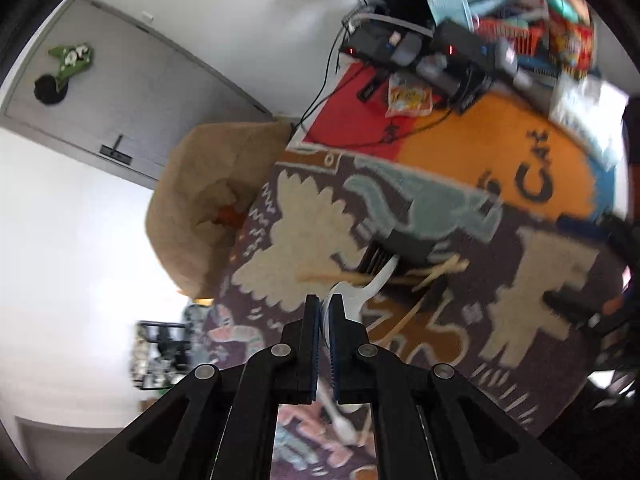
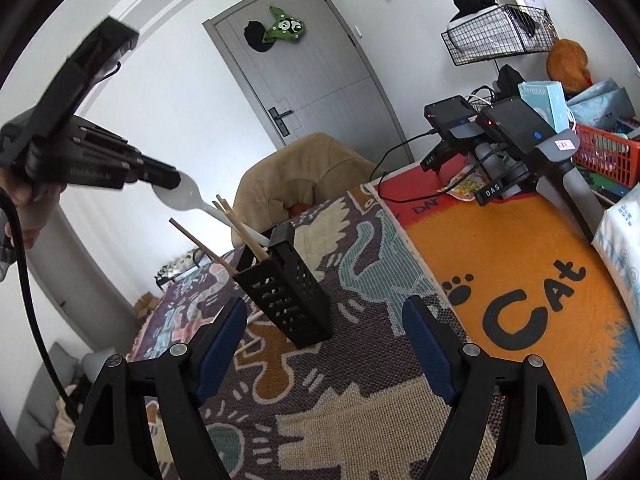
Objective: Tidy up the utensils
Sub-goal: 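Carry both spoons over the black holder and open both grippers to drop them, then move both grippers back down to the utensils on the blanket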
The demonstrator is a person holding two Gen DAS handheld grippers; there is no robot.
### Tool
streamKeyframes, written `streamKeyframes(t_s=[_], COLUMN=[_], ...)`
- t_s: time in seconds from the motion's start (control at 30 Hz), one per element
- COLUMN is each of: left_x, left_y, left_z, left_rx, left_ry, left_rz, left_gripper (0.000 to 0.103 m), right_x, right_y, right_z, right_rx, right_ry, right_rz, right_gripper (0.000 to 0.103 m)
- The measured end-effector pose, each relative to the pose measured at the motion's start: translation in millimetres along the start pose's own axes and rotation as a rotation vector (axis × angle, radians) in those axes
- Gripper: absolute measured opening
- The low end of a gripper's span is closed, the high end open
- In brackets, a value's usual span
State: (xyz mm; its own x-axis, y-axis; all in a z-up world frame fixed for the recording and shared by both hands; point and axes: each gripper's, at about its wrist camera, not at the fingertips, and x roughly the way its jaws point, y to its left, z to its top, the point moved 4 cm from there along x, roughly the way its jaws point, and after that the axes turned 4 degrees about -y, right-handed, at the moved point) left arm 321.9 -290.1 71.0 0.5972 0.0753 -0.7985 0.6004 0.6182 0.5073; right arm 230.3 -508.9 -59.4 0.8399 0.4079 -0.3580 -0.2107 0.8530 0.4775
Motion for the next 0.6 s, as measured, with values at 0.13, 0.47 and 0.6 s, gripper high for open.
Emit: streamKeyframes(t_s=[0.13, 0.47, 0.6], left_x=[-5.2, -31.6, -32.3], left_y=[8.1, 35.8, 44.3], left_z=[0.8, -31.5, -58.8], left_rx=[-0.084, -0.246, -0.306], left_ry=[-0.044, -0.196, -0.233], left_rz=[-0.059, -0.084, -0.12], left_gripper=[0.049, 0.081, 0.086], right_x=[3.3, 14.5, 16.9], right_y=[3.4, 18.5, 23.9], right_z=[-3.2, -12.2, -14.3], right_rx=[-0.005, -0.033, -0.035], right_ry=[0.01, 0.043, 0.048], right_rz=[0.006, 0.012, 0.013], right_gripper=[0.08, 0.083, 0.103])
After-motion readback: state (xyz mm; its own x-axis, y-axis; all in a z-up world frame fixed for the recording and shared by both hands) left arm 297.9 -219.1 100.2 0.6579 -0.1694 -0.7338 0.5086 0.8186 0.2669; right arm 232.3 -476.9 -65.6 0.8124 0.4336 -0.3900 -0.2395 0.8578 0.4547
